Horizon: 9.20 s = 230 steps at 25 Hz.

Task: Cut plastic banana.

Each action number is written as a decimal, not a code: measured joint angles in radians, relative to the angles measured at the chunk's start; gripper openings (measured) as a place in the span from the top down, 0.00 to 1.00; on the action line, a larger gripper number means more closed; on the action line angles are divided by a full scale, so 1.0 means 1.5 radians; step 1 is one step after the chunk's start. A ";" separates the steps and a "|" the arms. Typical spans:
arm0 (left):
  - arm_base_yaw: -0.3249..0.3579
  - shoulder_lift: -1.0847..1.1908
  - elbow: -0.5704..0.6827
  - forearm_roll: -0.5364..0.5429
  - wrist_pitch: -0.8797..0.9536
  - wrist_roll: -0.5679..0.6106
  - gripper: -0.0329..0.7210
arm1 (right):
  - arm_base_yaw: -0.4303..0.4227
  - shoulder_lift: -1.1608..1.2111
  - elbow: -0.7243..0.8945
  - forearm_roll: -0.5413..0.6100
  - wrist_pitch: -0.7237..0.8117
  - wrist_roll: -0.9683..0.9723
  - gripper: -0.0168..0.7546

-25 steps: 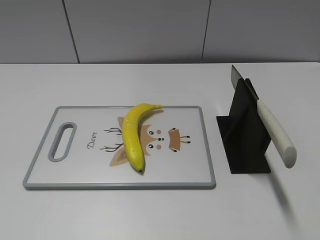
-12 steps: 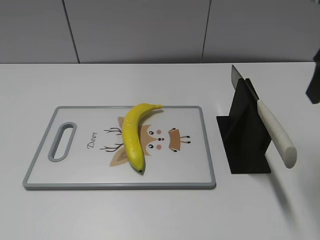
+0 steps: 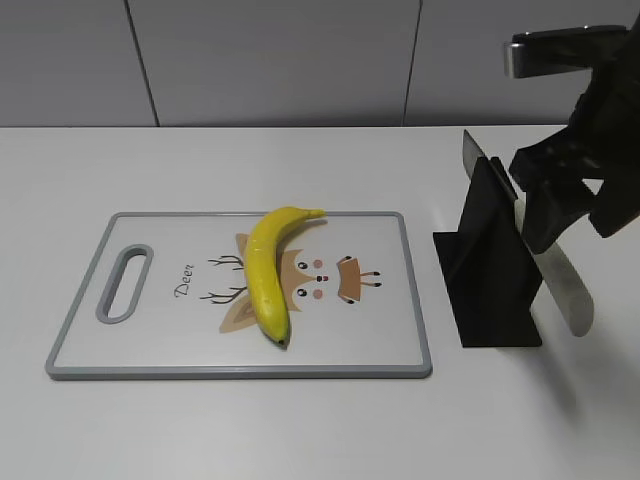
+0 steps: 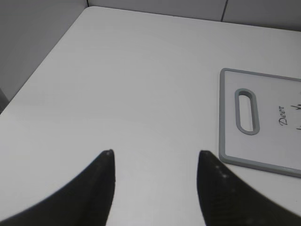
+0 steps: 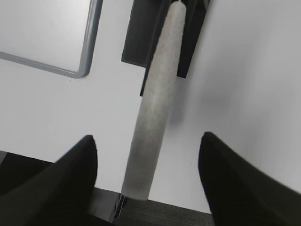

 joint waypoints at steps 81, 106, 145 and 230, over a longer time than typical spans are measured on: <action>-0.045 0.203 -0.060 -0.080 -0.109 0.164 0.27 | 0.002 0.005 -0.105 0.059 0.019 -0.243 0.75; -0.227 1.025 -0.580 -0.338 0.025 0.864 0.27 | 0.003 0.082 -0.106 0.279 -0.049 -0.834 0.75; -0.263 1.239 -0.628 -0.272 -0.055 0.906 0.93 | 0.003 0.257 -0.180 0.308 -0.128 -0.918 0.75; -0.261 1.220 -0.635 -0.309 -0.062 0.889 0.76 | 0.007 0.249 -0.180 0.243 -0.152 -0.872 0.74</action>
